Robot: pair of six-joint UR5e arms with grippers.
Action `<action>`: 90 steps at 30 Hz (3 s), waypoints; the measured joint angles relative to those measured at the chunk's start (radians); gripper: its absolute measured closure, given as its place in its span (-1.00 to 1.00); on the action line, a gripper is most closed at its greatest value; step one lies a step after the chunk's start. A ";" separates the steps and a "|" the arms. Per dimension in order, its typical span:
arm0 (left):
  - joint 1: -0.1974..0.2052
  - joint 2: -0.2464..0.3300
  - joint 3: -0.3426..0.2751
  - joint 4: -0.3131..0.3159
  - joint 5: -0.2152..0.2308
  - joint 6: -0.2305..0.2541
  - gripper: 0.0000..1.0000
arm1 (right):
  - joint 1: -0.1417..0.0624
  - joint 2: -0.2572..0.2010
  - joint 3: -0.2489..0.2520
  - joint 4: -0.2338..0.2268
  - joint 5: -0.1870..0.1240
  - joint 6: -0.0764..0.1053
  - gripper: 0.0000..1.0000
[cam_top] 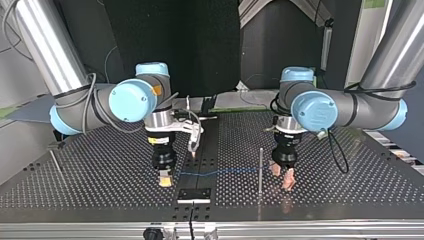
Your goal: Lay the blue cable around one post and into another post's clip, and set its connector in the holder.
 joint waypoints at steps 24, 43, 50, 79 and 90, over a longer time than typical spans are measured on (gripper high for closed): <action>-0.021 0.000 -0.005 -0.001 -0.024 -0.003 -1.00 | -0.112 0.009 0.218 -0.218 0.011 0.089 1.00; -0.033 0.000 -0.005 -0.003 -0.045 0.003 -1.00 | -0.161 0.160 0.383 -0.383 0.109 0.136 1.00; -0.036 0.000 -0.005 -0.003 -0.047 0.007 -1.00 | -0.168 0.220 0.443 -0.442 0.134 0.162 1.00; -0.040 0.000 -0.005 -0.003 -0.050 0.013 -1.00 | -0.189 0.474 0.697 -0.697 0.144 0.199 1.00; -0.039 0.000 -0.005 -0.003 -0.050 0.013 -1.00 | -0.235 0.576 0.799 -0.799 0.047 0.208 1.00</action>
